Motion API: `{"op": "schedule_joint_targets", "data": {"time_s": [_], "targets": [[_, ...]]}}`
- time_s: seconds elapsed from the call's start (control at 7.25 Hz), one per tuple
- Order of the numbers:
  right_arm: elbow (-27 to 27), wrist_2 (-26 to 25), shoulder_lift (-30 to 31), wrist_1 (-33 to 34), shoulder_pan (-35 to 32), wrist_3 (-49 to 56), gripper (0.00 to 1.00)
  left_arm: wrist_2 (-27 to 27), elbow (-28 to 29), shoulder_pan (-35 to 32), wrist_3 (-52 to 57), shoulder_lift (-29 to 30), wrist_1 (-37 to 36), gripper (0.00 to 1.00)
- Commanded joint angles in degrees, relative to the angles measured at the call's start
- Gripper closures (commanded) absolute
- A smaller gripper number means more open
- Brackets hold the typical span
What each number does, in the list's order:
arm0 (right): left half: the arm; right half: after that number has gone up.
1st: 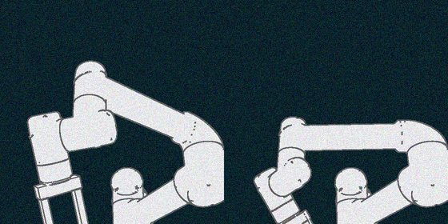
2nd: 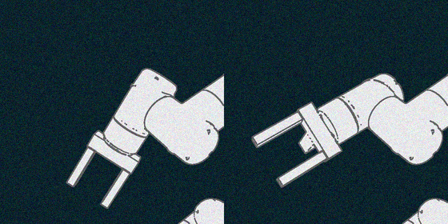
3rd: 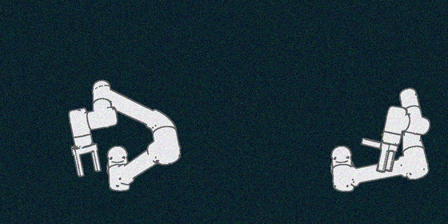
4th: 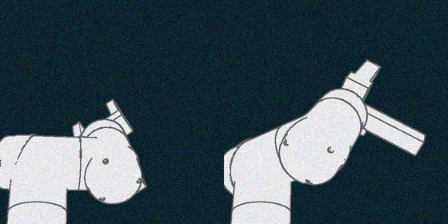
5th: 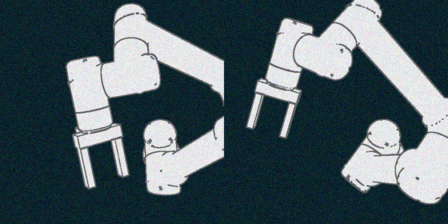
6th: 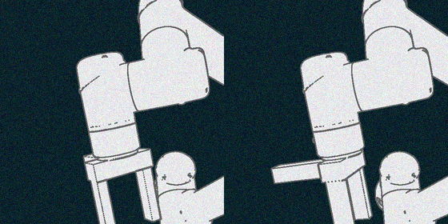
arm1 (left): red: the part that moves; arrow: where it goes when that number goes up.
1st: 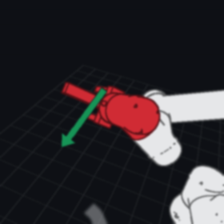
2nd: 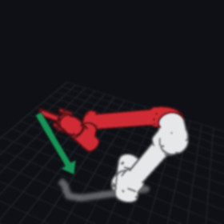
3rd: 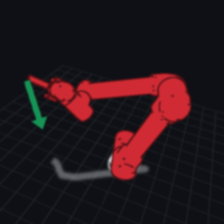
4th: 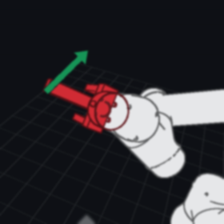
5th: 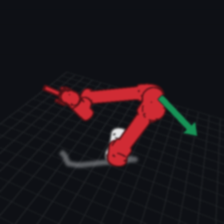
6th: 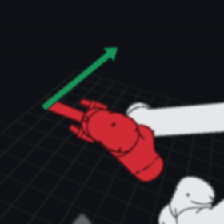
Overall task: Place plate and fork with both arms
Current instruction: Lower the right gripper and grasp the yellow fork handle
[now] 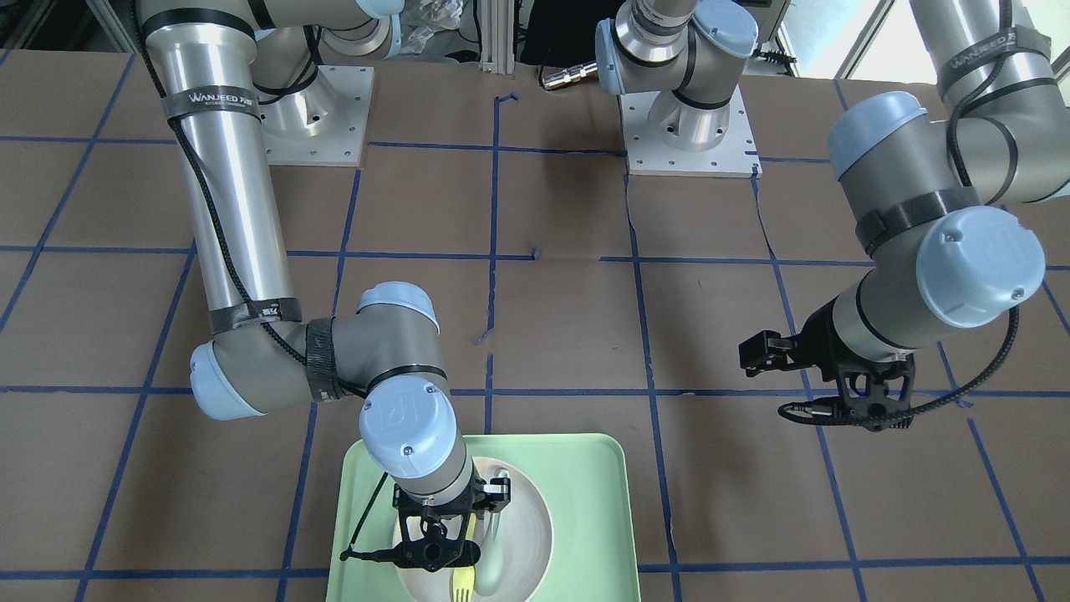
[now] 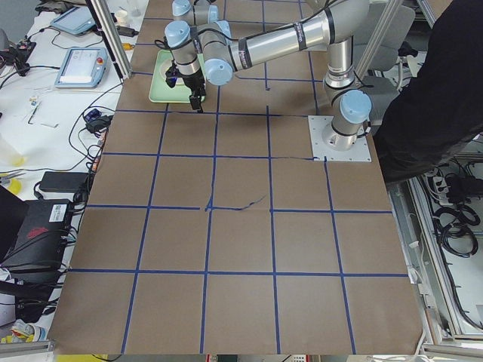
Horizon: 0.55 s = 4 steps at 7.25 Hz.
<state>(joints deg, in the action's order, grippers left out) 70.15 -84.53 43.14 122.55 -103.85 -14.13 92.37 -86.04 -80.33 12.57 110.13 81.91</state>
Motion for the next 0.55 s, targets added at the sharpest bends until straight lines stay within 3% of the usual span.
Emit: {"op": "schedule_joint_targets", "data": {"time_s": [0.0, 0.41], "targets": [[-0.01, 0.07, 0.19, -0.03, 0.05, -0.20, 1.00, 0.09, 0.00, 0.00, 0.00, 0.00, 0.00, 0.00], [-0.28, -0.37, 2.73, -0.21, 0.05, -1.43, 1.00, 0.00, 0.09, 0.09, 0.09, 0.00, -0.09, 0.00]]}}
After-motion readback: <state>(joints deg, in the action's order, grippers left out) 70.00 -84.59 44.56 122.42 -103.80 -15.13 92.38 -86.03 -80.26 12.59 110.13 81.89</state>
